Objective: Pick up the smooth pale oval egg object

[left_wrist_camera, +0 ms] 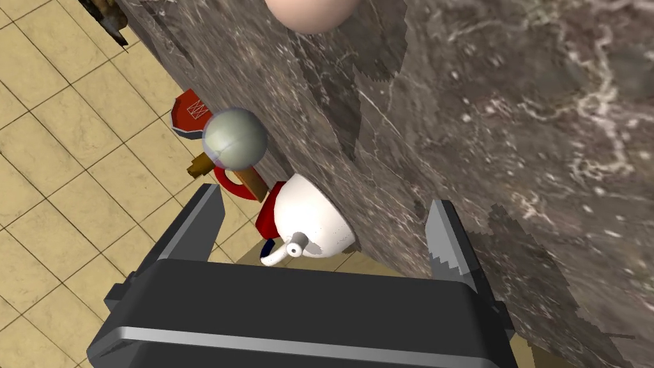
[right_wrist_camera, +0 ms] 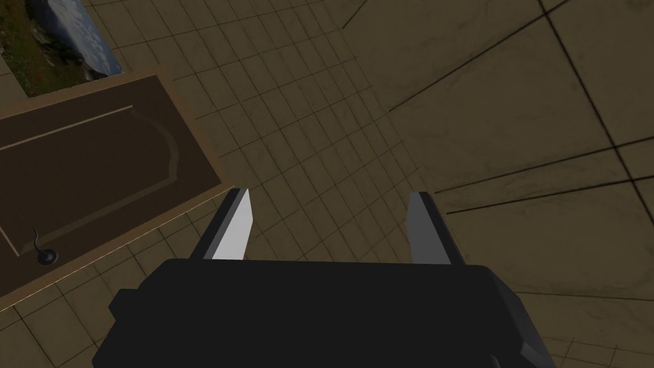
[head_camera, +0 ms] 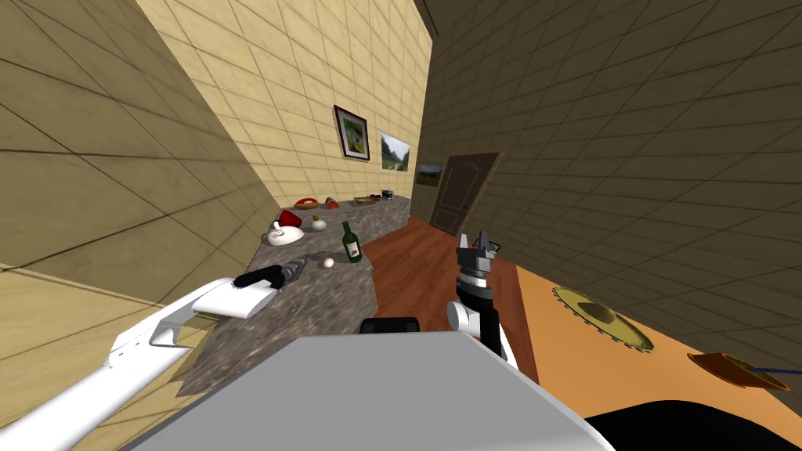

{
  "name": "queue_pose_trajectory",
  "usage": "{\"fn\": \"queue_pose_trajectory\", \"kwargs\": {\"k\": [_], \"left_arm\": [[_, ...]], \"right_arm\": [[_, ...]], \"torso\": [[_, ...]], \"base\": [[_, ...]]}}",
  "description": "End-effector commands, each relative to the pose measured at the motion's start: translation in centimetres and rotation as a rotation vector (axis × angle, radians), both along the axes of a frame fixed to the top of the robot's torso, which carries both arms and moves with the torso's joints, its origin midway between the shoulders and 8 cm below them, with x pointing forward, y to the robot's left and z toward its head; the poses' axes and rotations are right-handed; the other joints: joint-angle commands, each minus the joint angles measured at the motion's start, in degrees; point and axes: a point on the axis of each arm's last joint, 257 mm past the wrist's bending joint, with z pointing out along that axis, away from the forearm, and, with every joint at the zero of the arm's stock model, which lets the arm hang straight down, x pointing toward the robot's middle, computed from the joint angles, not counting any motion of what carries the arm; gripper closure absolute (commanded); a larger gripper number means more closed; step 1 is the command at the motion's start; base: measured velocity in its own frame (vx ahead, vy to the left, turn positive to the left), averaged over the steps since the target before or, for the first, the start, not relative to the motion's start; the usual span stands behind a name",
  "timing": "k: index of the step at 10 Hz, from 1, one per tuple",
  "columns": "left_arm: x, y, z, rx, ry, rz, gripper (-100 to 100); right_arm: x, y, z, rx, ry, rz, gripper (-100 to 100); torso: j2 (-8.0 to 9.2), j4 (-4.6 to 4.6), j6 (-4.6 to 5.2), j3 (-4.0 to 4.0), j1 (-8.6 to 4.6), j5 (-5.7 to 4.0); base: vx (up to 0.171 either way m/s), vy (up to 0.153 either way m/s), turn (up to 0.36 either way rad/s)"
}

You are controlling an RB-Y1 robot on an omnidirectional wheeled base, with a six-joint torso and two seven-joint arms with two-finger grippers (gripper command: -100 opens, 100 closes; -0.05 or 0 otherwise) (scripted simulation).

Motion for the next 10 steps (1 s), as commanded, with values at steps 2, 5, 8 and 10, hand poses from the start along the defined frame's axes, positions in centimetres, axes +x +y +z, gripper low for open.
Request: {"fn": "queue_pose_trajectory", "kwargs": {"k": [2, 5, 8, 10], "left_arm": [[-1.2, 1.8, -1.1, 0.038, 0.079, 0.028, -100], [-2.3, 2.9, -2.3, 0.059, 0.145, 0.048, -100], [-5.1, 3.1, -5.9, 0.048, 0.258, 0.070, -100], [-4.4, 3.3, -5.2, 0.053, 0.234, 0.067, 0]], "right_arm": [[0.0, 0.0, 0.0, 0.000, 0.000, 0.000, 0], [0.0, 0.0, 0.0, 0.000, 0.000, 0.000, 0], [0.0, 0.0, 0.0, 0.000, 0.000, 0.000, 0], [0.0, 0.0, 0.0, 0.000, 0.000, 0.000, 0]], "torso": [[0.01, 0.00, 0.00, 0.01, 0.01, 0.01], [-0.12, -0.02, 0.01, -0.06, -0.13, -0.02], [-0.11, -0.03, -0.02, -0.07, -0.12, -0.03], [-0.05, -0.02, -0.03, -0.04, -0.05, -0.02]], "base": [[0.036, -0.039, -0.072], [0.070, -0.072, -0.098], [0.081, -0.077, -0.116], [0.025, -0.024, -0.011]]}}
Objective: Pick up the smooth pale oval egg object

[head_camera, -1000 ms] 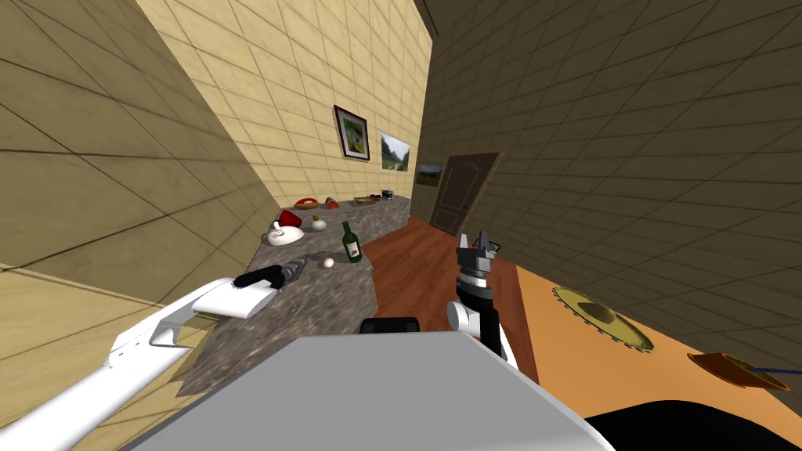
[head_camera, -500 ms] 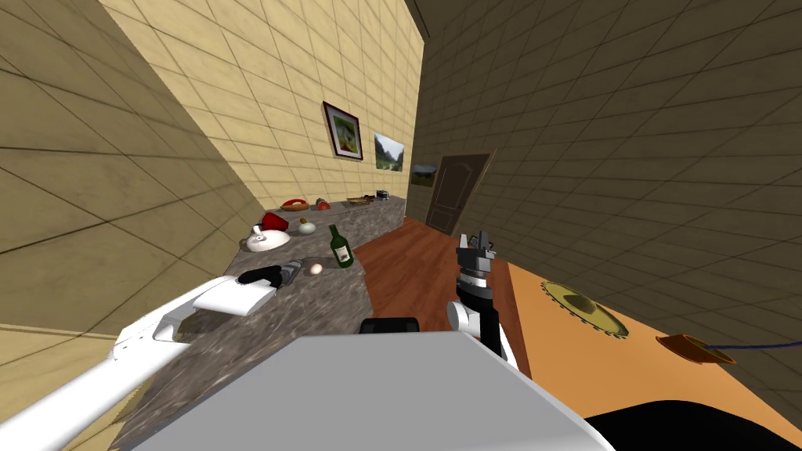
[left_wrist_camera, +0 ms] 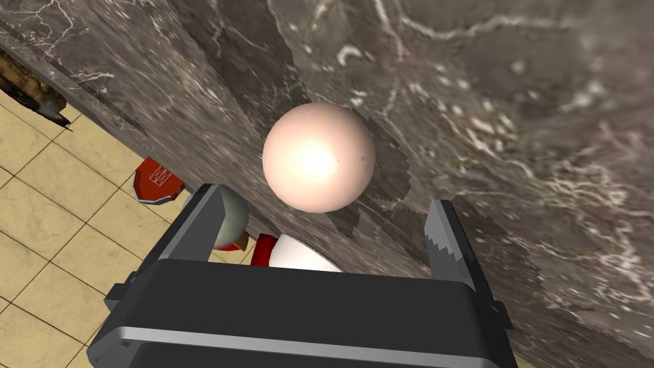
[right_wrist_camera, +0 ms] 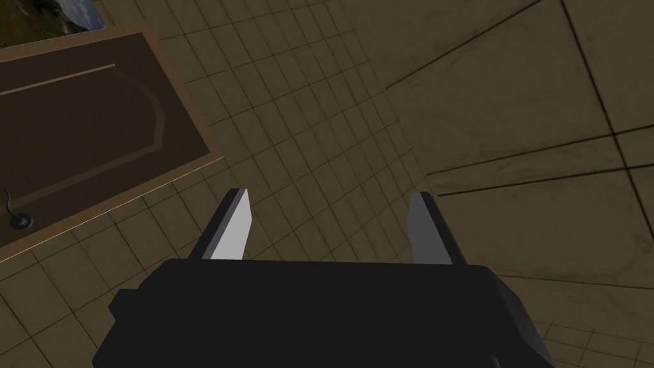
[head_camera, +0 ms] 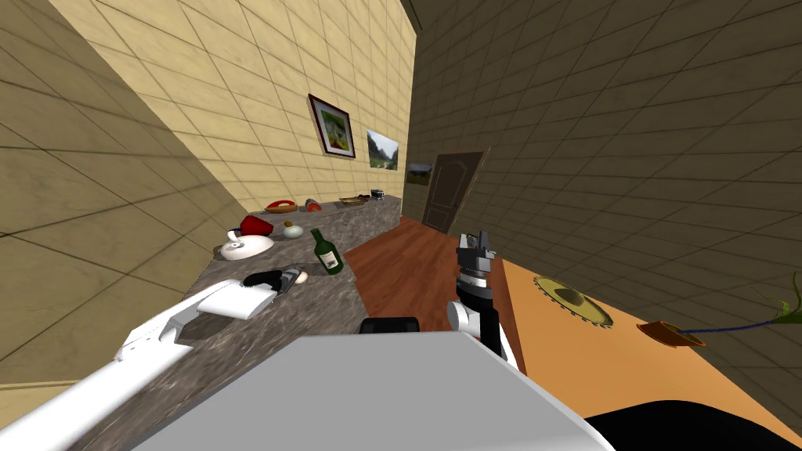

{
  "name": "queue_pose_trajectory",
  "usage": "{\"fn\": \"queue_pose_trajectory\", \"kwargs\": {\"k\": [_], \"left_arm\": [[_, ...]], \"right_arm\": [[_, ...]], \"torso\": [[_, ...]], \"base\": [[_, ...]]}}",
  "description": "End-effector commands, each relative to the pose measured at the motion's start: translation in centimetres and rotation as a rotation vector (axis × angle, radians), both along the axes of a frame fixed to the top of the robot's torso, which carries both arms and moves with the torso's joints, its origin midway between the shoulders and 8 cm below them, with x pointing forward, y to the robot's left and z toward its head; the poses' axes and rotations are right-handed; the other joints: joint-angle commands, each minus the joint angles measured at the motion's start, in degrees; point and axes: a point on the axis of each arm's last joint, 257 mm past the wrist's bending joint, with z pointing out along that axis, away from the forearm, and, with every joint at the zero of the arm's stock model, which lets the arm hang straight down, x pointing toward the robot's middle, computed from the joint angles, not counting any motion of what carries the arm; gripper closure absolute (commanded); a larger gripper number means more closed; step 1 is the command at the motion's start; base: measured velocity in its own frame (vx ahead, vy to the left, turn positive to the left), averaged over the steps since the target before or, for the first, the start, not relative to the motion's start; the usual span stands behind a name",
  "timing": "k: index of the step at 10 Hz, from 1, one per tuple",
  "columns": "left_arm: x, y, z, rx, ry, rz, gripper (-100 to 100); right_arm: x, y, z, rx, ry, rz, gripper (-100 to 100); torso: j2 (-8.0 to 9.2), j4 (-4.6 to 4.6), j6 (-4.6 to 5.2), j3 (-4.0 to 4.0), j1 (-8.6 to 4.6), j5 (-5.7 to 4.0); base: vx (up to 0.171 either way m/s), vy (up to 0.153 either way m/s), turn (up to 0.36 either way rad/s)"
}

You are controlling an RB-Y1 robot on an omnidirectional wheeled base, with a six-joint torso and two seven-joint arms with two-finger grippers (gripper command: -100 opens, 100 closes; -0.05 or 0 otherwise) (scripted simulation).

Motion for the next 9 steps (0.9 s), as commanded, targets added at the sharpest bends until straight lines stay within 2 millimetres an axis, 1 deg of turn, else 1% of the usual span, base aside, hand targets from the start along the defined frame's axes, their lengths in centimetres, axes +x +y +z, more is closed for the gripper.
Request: {"fn": "queue_pose_trajectory", "kwargs": {"k": [1, 4, 5, 6, 9], "left_arm": [[0.0, 0.6, -0.7, -0.001, -0.002, 0.014, -100], [-0.1, 1.4, -1.8, -0.002, -0.003, 0.034, -100], [-0.2, 1.3, -1.5, -0.002, -0.002, 0.030, -100], [-0.2, 1.3, -1.5, -0.002, -0.003, 0.030, 100], [0.1, 1.2, -1.3, 0.000, -0.009, 0.027, 100]], "right_arm": [[0.0, 0.0, 0.0, 0.000, 0.000, 0.000, 0], [0.0, 0.0, 0.0, 0.000, 0.000, 0.000, 0], [0.0, 0.0, 0.0, 0.000, 0.000, 0.000, 0], [0.0, 0.0, 0.0, 0.000, 0.000, 0.000, 0], [0.0, 0.0, 0.0, 0.000, 0.000, 0.000, 0]], "torso": [[0.00, 0.00, 0.00, 0.00, 0.00, 0.00], [0.15, 0.03, 0.01, 0.09, 0.15, 0.04], [0.18, 0.04, 0.00, 0.10, 0.18, 0.05], [0.14, 0.03, -0.01, 0.09, 0.14, 0.04], [0.12, -0.04, -0.12, 0.04, 0.20, 0.13]], "base": [[0.000, 0.008, -0.103], [-0.019, 0.022, -0.070], [-0.011, 0.011, -0.024], [0.000, 0.000, 0.000], [-0.001, 0.001, -0.004]]}}
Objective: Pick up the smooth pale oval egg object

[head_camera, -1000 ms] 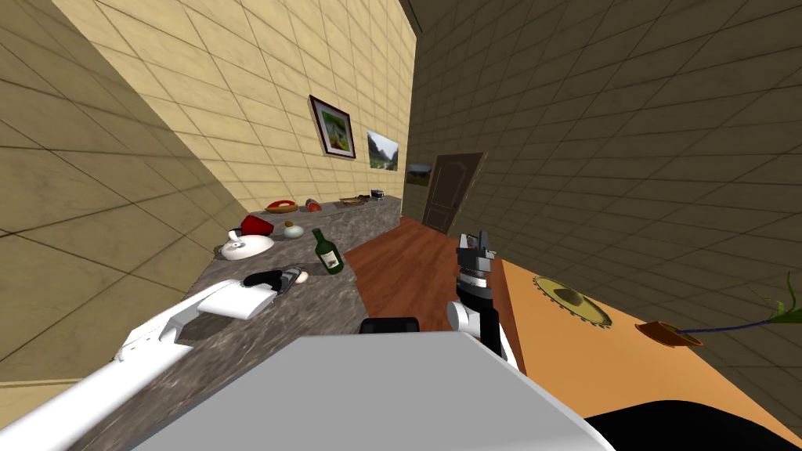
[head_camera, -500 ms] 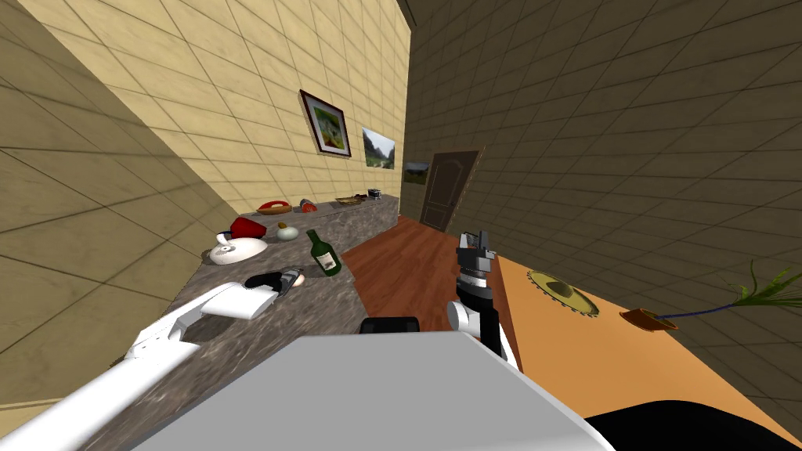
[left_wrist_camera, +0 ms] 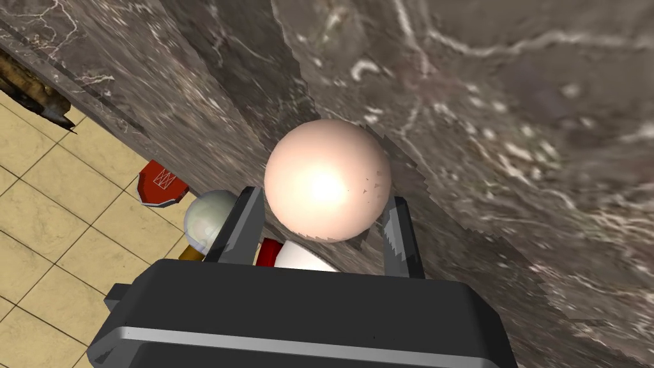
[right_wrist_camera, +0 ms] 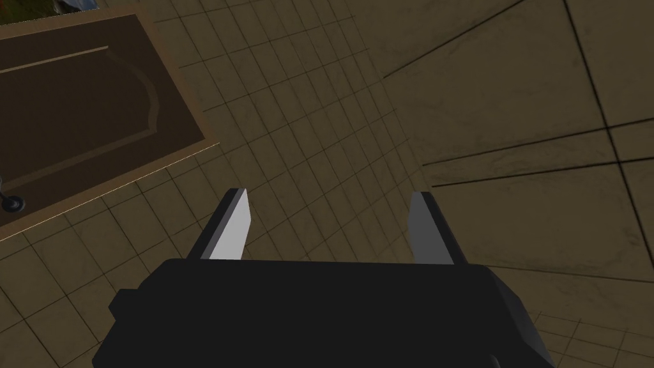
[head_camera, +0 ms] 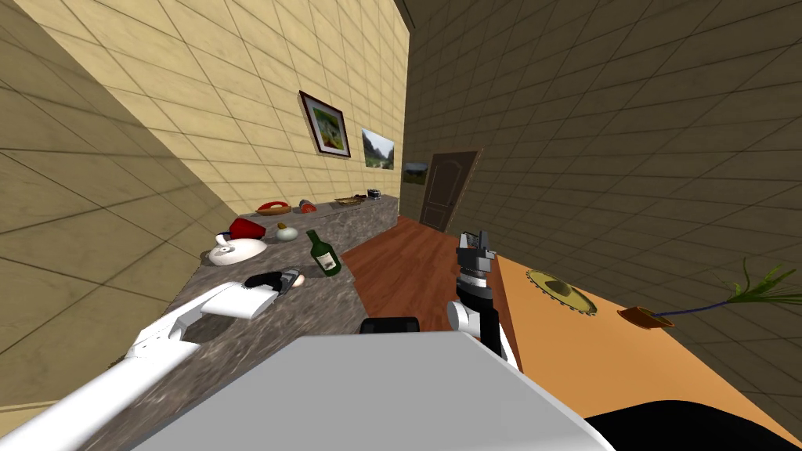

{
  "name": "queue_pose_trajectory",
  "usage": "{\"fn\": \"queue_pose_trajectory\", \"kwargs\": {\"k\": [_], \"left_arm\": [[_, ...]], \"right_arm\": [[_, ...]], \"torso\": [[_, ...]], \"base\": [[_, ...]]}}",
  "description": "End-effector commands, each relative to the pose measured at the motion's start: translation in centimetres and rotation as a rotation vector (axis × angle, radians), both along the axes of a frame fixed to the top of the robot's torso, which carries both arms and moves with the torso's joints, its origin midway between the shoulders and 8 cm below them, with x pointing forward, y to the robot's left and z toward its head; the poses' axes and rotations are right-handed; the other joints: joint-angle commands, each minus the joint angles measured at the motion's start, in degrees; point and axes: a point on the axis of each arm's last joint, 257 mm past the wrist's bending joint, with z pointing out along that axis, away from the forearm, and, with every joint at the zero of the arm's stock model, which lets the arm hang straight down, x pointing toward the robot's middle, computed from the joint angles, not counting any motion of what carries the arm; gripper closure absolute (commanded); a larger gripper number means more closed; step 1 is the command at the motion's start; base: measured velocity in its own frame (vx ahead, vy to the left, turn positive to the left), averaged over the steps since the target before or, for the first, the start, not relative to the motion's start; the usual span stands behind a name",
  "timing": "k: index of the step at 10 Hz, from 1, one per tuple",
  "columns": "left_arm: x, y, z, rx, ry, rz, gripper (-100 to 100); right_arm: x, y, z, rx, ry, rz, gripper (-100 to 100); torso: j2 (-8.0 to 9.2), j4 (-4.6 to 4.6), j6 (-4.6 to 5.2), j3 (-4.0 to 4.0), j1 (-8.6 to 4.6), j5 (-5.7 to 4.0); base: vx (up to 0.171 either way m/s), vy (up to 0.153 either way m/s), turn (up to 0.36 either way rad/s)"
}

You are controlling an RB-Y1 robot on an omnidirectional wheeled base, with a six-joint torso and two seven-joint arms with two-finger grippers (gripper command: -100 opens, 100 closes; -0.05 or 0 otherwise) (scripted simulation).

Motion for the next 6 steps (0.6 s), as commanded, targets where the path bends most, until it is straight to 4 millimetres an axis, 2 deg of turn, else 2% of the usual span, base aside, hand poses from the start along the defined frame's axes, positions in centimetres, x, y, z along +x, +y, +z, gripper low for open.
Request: {"fn": "queue_pose_trajectory", "kwargs": {"k": [1, 2, 3, 5, 6], "left_arm": [[0.0, 0.0, 0.0, 0.000, 0.000, 0.000, 100], [0.0, 0.0, 0.0, 0.000, 0.000, 0.000, 0], [-0.1, -0.5, 0.4, 0.000, 0.007, -0.010, 100], [-0.1, -1.2, 1.3, 0.001, 0.009, -0.027, 100], [-0.1, -0.9, 1.1, 0.001, 0.006, -0.022, 100]], "right_arm": [[0.0, 0.0, 0.0, 0.000, 0.000, 0.000, 0], [0.0, 0.0, 0.0, 0.000, 0.000, 0.000, 0], [0.0, 0.0, 0.0, 0.000, 0.000, 0.000, 0], [0.0, 0.0, 0.0, 0.000, 0.000, 0.000, 0], [0.0, 0.0, 0.0, 0.000, 0.000, 0.000, 0]], "torso": [[0.00, 0.00, 0.00, 0.00, 0.00, 0.00], [0.00, 0.00, 0.01, 0.00, 0.00, -0.01], [0.00, 0.00, 0.01, 0.00, -0.01, -0.01], [-0.06, -0.02, -0.04, -0.04, -0.16, -0.05], [-0.04, -0.02, -0.05, -0.03, -0.15, -0.06]], "base": [[0.000, 0.000, 0.000], [0.000, 0.000, 0.000], [0.021, -0.021, 0.091], [0.024, -0.029, 0.110], [0.006, -0.011, 0.028]]}}
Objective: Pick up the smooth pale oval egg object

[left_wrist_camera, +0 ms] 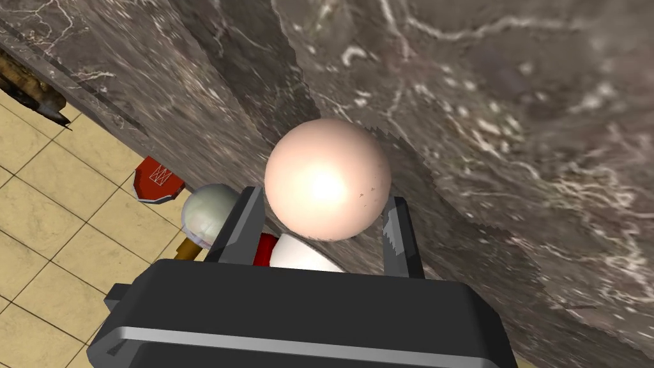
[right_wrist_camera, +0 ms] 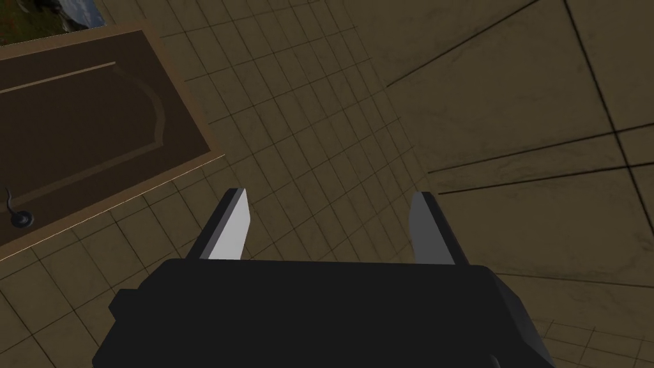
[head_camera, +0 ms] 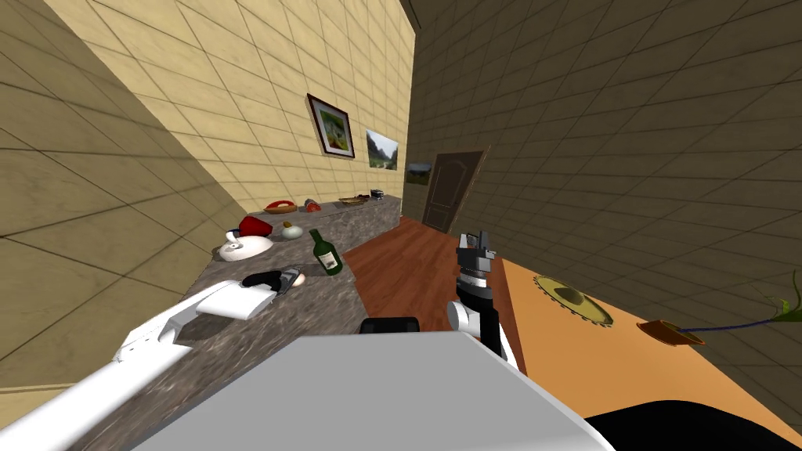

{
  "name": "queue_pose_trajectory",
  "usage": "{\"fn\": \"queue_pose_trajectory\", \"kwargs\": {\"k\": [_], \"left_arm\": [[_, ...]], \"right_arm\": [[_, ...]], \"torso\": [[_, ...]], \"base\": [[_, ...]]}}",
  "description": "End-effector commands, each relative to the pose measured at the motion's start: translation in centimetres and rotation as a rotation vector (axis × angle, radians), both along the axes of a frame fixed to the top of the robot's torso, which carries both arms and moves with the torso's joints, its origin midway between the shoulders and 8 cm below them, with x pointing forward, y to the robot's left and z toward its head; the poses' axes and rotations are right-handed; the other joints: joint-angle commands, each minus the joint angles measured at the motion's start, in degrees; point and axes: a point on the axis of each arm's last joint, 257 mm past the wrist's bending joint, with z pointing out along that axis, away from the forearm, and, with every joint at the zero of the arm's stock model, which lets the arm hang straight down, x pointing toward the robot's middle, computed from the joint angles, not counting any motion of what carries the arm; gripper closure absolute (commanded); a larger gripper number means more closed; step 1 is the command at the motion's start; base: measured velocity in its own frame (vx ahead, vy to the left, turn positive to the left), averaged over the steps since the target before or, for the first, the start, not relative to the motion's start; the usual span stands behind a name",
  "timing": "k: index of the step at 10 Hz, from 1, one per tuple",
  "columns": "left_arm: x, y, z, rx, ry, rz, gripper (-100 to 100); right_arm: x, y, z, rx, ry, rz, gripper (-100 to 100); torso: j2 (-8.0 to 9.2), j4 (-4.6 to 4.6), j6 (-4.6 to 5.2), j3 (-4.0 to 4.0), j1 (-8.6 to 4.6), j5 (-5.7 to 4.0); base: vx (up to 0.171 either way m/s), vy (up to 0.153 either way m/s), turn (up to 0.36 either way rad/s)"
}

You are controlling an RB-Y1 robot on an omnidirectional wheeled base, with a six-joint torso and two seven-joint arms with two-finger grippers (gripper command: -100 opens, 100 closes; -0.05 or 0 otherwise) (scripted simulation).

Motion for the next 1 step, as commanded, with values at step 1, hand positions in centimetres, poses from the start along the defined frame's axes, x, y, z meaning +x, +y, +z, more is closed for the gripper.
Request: {"fn": "queue_pose_trajectory", "kwargs": {"k": [1], "left_arm": [[0.00, 0.00, 0.00, 0.000, 0.000, 0.000, 0]], "right_arm": [[0.00, 0.00, 0.00, 0.000, 0.000, 0.000, 0]], "torso": [[0.00, 0.00, 0.00, 0.00, 0.00, 0.00]], "base": [[0.000, 0.000, 0.000]]}}
